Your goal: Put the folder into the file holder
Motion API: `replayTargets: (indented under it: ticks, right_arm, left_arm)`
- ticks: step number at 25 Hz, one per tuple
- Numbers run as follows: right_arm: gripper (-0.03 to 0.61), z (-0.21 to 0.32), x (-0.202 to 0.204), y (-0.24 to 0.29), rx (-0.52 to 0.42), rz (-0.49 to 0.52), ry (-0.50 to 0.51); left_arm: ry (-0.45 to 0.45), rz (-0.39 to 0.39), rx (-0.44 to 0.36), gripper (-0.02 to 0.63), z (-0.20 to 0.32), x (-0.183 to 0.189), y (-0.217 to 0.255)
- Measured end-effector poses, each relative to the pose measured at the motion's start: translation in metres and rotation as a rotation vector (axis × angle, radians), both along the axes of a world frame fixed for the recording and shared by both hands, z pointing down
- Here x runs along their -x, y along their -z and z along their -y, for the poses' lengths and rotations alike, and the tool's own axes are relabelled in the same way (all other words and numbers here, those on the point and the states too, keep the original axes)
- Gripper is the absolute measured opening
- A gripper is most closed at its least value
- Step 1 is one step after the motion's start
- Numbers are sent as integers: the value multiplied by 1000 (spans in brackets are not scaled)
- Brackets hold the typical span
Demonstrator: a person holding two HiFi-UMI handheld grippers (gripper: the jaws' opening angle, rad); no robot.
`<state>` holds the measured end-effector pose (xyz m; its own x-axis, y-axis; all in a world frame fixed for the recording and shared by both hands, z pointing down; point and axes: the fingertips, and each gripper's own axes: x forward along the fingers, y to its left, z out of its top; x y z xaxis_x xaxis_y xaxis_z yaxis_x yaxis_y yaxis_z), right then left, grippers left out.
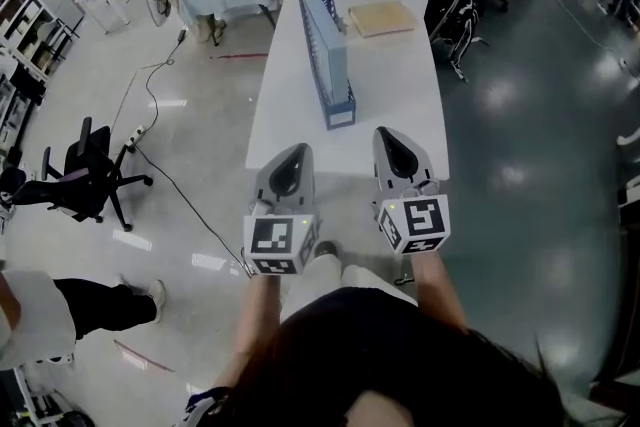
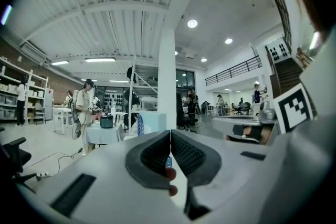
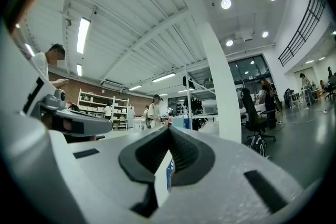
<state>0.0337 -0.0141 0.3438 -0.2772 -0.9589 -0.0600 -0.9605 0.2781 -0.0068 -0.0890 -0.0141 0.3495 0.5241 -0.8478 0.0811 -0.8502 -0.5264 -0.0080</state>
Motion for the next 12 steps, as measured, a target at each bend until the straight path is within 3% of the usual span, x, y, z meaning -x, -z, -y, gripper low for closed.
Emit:
replayTargets:
  ticks: [12]
  right_arm:
    - [0, -35, -16, 4, -22, -15, 12]
  left_arm:
    - [-29, -5, -28, 6, -41, -26, 13]
